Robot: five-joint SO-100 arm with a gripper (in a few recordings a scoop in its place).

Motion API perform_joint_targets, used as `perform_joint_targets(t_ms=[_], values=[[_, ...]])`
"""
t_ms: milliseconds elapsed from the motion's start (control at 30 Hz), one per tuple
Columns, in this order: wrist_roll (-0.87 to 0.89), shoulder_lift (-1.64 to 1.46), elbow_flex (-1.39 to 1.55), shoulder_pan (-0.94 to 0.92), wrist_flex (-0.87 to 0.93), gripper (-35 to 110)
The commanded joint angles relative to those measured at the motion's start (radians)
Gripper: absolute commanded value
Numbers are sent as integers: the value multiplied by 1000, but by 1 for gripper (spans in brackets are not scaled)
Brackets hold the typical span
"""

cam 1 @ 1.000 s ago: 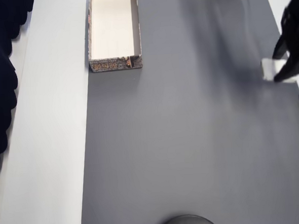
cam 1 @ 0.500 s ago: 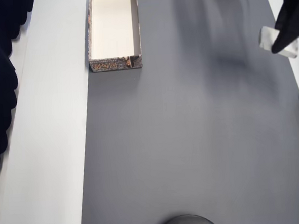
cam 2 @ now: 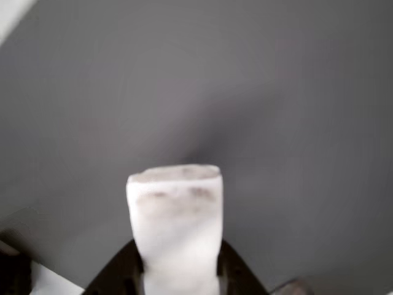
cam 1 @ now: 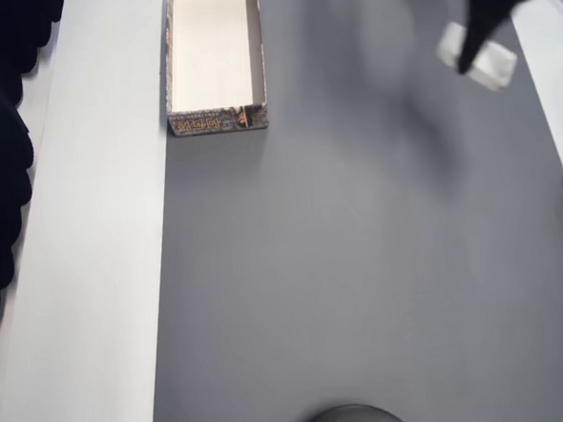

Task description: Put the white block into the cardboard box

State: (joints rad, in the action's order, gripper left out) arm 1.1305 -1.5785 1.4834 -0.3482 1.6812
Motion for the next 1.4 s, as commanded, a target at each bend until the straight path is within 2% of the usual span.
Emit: perform_joint_targets(t_ms=[0,133,533,733,1367], values=[[-14,-58,-5,-127,-17,-2],[-44,-32,-12,-233,-55,-2],[-304,25,-97,-457,-26,-2],[-290,112,-215,-592,15,-2],[-72,466,-666,-864,44,-2]])
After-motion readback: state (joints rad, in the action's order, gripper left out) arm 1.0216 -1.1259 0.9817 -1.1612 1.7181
